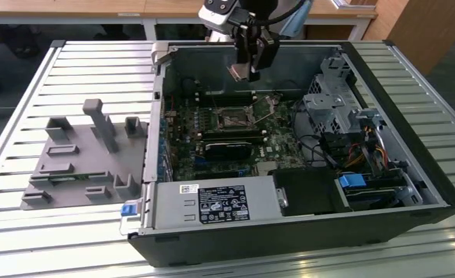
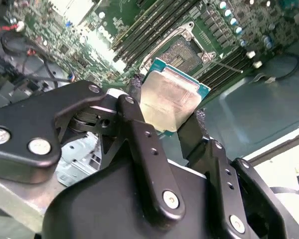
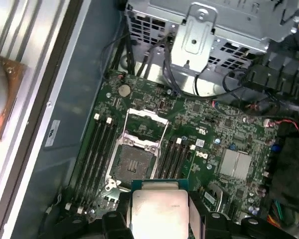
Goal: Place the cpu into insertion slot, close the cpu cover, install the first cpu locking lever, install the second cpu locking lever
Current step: 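Place the cpu into insertion slot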
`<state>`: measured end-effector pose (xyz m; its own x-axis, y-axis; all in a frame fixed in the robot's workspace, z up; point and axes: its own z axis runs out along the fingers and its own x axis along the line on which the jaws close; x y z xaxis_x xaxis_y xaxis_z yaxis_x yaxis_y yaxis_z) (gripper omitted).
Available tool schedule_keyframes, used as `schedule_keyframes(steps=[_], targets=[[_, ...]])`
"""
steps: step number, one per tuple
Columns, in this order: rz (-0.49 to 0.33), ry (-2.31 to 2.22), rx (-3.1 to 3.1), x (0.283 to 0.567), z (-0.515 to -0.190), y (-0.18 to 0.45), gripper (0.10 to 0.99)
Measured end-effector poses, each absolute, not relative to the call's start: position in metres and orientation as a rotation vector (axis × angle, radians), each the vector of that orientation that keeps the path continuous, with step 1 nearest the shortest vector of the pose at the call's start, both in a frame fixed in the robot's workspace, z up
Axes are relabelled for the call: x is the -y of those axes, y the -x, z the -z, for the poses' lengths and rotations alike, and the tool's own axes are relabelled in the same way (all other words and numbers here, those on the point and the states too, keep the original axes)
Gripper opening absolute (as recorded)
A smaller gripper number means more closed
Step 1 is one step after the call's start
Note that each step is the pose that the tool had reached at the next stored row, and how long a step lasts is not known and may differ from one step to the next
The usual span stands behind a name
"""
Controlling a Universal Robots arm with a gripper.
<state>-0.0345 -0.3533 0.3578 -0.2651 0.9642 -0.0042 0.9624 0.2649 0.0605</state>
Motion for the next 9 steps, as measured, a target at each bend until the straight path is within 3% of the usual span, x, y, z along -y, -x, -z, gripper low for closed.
schedule_keyframes(steps=[9], targets=[[-0.065,-2.071,-2.303,0.3533,-0.3549,0.0345,0.541]])
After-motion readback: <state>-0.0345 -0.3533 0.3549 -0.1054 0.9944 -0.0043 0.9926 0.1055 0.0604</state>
